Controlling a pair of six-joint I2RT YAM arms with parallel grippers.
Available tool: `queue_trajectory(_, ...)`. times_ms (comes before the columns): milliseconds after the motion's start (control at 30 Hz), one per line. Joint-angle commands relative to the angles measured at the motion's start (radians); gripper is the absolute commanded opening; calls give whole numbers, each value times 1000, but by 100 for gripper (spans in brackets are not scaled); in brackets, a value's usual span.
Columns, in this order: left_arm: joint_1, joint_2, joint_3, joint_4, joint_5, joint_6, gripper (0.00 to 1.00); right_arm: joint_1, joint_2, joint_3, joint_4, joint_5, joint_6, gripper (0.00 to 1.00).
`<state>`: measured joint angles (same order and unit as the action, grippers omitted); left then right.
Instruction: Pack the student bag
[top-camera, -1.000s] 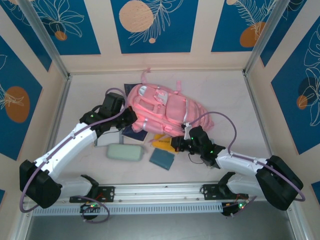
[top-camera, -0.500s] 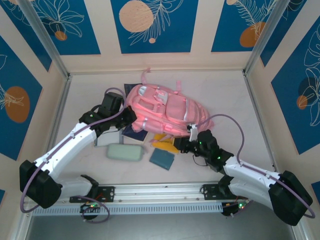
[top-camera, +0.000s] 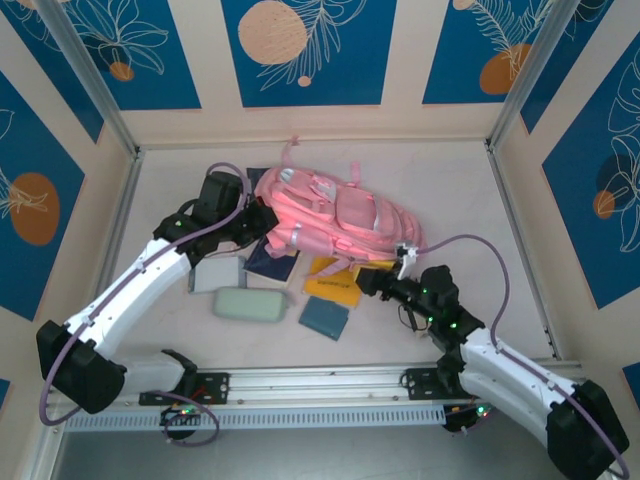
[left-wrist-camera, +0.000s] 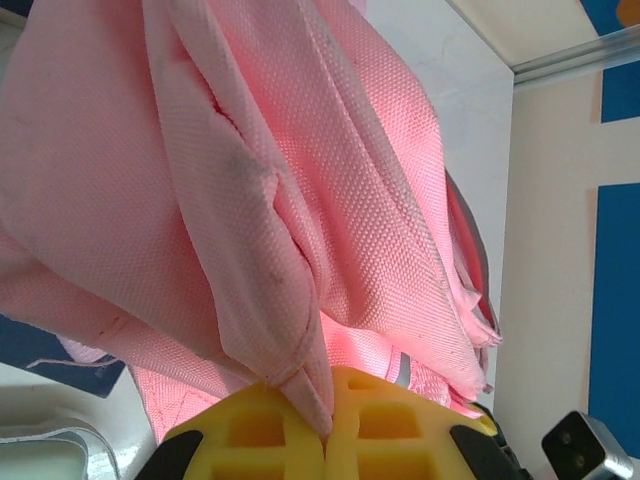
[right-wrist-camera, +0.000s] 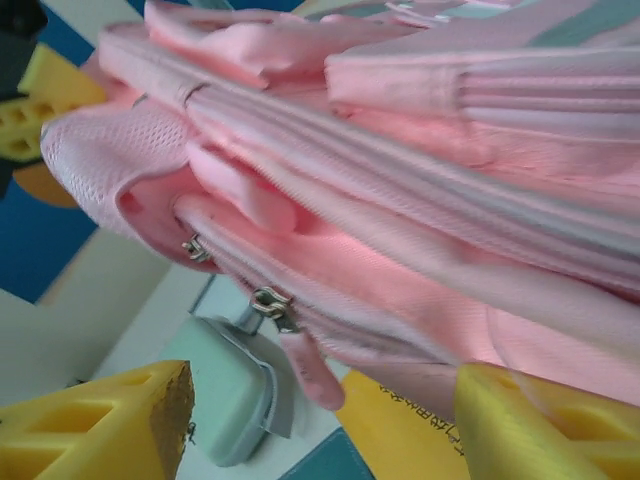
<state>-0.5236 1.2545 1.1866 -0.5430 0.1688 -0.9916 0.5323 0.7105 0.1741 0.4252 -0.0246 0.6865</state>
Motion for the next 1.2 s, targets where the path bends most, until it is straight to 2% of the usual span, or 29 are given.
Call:
queue_trajectory(0, 11, 1, 75, 10, 45, -30, 0, -85, -30, -29, -42, -154, 116, 69)
queue_trajectory(133, 12, 20, 90, 3, 65, -45, 0, -146, -16, -35, 24, -312, 183, 67)
queue_trajectory(433, 12, 28, 109, -11, 73, -50, 0, -152, 119, 36, 41, -500, 194, 73)
queue_trajectory(600, 11, 31, 119, -19, 88, -48, 0, -115, 145, 47, 55, -434, 158, 76)
queue_trajectory(800, 11, 33, 119, -18, 103, -56, 0, -54, 273, 109, 164, -402, 155, 79)
queue_trajectory(933, 12, 31, 119, -18, 102, -56, 0, -5, 305, 125, 198, -310, 156, 79)
queue_trajectory(1067, 12, 29, 117, -15, 101, -57, 0, 12, 306, 116, 242, -241, 170, 77)
queue_trajectory(1167, 12, 31, 114, -13, 101, -57, 0, 13, 308, 114, 266, -233, 180, 70)
